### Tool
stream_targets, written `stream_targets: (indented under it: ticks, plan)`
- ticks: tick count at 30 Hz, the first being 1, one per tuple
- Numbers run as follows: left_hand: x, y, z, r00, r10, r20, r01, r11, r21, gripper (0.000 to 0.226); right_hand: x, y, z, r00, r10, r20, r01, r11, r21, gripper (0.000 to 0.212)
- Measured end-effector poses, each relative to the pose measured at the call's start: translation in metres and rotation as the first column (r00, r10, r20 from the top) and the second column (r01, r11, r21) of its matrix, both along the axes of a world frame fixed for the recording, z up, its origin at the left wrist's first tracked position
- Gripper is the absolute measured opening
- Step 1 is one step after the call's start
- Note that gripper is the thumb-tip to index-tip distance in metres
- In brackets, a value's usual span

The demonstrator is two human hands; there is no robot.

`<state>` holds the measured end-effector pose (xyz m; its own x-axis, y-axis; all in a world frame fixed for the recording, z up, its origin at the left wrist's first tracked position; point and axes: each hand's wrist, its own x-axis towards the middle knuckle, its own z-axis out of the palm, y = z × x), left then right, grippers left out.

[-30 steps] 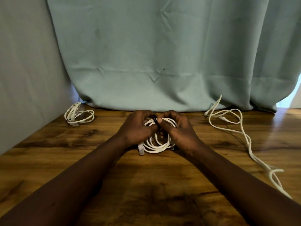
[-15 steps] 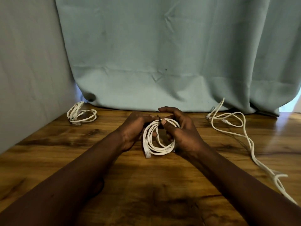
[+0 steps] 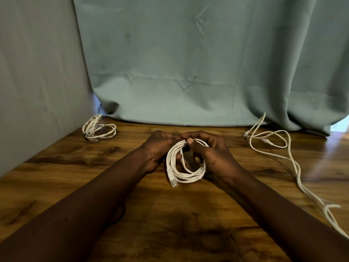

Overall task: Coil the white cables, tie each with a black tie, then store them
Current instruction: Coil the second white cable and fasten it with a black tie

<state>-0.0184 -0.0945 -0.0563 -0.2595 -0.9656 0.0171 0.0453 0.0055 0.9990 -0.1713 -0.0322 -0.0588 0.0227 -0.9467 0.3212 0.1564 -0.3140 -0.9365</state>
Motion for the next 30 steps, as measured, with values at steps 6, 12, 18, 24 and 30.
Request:
stream_targets:
  ticks: [6, 12, 18, 24, 30]
  plan:
    - [-0.0017, 0.0012, 0.0009, 0.998, 0.051, -0.036, -0.05, 0.998, 0.029, 0.008, 0.0005, 0.0016, -0.0025, 0.997, 0.069, -0.032, -0.07, 0.997, -0.033, 0.028]
    - [-0.0039, 0.0021, 0.0025, 0.996, 0.092, 0.015, -0.092, 0.996, -0.012, 0.013, 0.0001, -0.0016, -0.0046, 0.992, 0.017, -0.124, -0.025, 0.998, -0.062, 0.04]
    - [-0.0006, 0.0012, 0.0061, 0.997, 0.002, 0.078, 0.004, 0.997, -0.072, 0.02, -0.0015, -0.0014, -0.0052, 0.996, 0.031, -0.082, -0.036, 0.998, -0.051, 0.033]
    - [-0.0012, 0.0059, 0.008, 0.998, -0.023, 0.061, 0.027, 0.998, -0.064, 0.031, -0.0019, -0.0023, -0.0077, 0.992, 0.013, -0.126, -0.022, 0.997, -0.074, 0.029]
    - [-0.0028, 0.0045, 0.0054, 0.999, 0.041, -0.002, -0.041, 0.999, -0.02, 0.03, -0.0026, -0.0025, -0.0066, 0.979, -0.077, -0.191, 0.053, 0.991, -0.126, 0.023]
